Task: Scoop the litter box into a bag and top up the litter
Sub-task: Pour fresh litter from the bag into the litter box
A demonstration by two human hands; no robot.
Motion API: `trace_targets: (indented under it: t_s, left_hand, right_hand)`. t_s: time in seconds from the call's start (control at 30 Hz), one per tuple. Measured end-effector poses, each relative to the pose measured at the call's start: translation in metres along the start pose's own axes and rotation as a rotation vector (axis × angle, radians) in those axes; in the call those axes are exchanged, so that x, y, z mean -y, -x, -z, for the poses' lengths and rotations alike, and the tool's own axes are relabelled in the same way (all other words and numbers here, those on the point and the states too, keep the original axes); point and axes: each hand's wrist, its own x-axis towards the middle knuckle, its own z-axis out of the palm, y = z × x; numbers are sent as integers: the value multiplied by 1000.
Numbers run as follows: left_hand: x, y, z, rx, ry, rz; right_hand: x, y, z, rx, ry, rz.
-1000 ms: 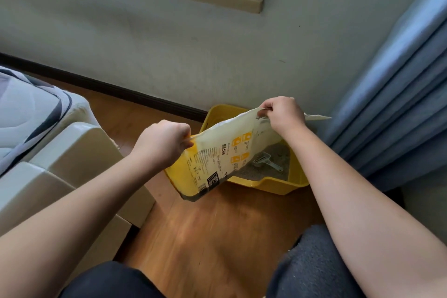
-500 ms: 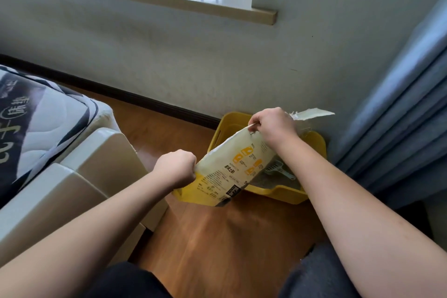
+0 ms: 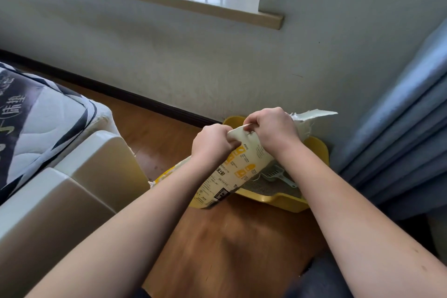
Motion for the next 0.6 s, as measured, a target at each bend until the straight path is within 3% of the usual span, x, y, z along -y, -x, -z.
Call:
trace_targets:
  t_s: [0.2, 0.27, 0.37, 0.4, 0.53, 0.6]
  left_hand:
    - [6, 7, -7, -53, -24, -7]
    - [5, 6, -4, -78, -20, -6]
    - [5, 6, 1, -89, 19, 23]
    - [6, 6, 2, -89, 27, 30]
    - [12, 8, 2, -123, 45, 40]
    - [12, 7, 3, -142, 55, 30]
  right_hand:
    - [-5, 3, -4, -28, -112, -12]
    - [-11, 2, -3, -60, -195, 72]
    - [-20, 1, 5, -284, -369, 344]
    - [-23, 3, 8, -413, -443, 337]
    - [-40, 4, 6, -860, -814, -94]
    - [-55, -2, -9, -874, -989, -455]
